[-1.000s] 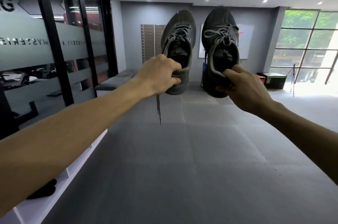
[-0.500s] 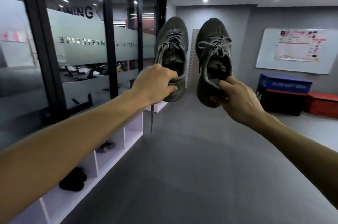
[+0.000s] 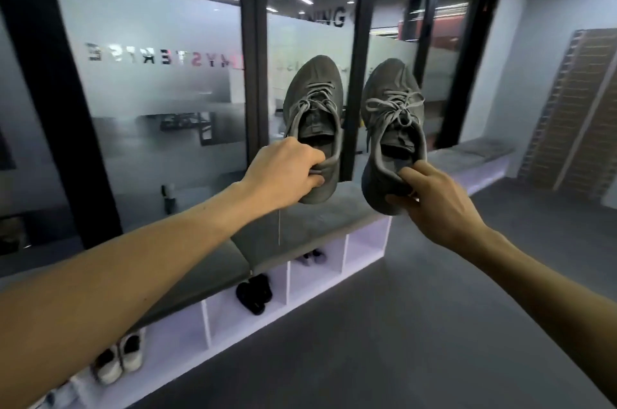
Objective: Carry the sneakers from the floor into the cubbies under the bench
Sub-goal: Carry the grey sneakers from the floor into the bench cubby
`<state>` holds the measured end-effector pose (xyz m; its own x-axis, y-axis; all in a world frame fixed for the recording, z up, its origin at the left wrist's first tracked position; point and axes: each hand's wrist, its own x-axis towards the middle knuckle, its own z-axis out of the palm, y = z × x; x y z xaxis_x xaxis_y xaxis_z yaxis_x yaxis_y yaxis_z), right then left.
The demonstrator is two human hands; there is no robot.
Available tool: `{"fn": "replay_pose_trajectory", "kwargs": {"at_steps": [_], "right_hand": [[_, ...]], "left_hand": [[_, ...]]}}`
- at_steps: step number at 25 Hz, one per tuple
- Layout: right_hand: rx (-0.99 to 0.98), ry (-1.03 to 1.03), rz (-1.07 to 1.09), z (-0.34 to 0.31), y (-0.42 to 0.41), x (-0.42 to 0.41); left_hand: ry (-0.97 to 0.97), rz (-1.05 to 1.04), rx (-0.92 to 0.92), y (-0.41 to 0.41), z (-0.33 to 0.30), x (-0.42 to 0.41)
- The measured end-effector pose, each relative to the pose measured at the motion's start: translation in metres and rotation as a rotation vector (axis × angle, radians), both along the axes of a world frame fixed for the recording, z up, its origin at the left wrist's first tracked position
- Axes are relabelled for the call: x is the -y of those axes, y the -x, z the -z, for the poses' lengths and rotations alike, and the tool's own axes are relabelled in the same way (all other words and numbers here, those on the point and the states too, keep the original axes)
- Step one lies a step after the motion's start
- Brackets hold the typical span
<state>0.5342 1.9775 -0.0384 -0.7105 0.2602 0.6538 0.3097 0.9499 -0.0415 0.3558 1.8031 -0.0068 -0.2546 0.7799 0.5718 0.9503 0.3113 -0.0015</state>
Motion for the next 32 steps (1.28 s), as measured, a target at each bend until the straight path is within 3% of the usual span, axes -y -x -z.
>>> {"fn": "replay_pose_trajectory", "kwargs": {"at_steps": [11,18,24,32], "right_hand": [[0.165,0.097,-0.515,0.084,0.163,-0.001],[0.307,0.173,-0.647,0.165,0.251,0.053],[0.409,0.202,-0.694,0.294,0.314,0.088],[0.548,0.273,-0.714,0.531,0.372,0.105]], "left_hand": [[0.148,-0.530,0.178,0.065,0.074,0.068],[0.212,-0.616,0.280,0.123,0.150,0.131],[0.227,-0.656,0.358,0.169,0.276,0.159],[0.342,-0.704,0.493,0.218,0.513,0.177]]}}
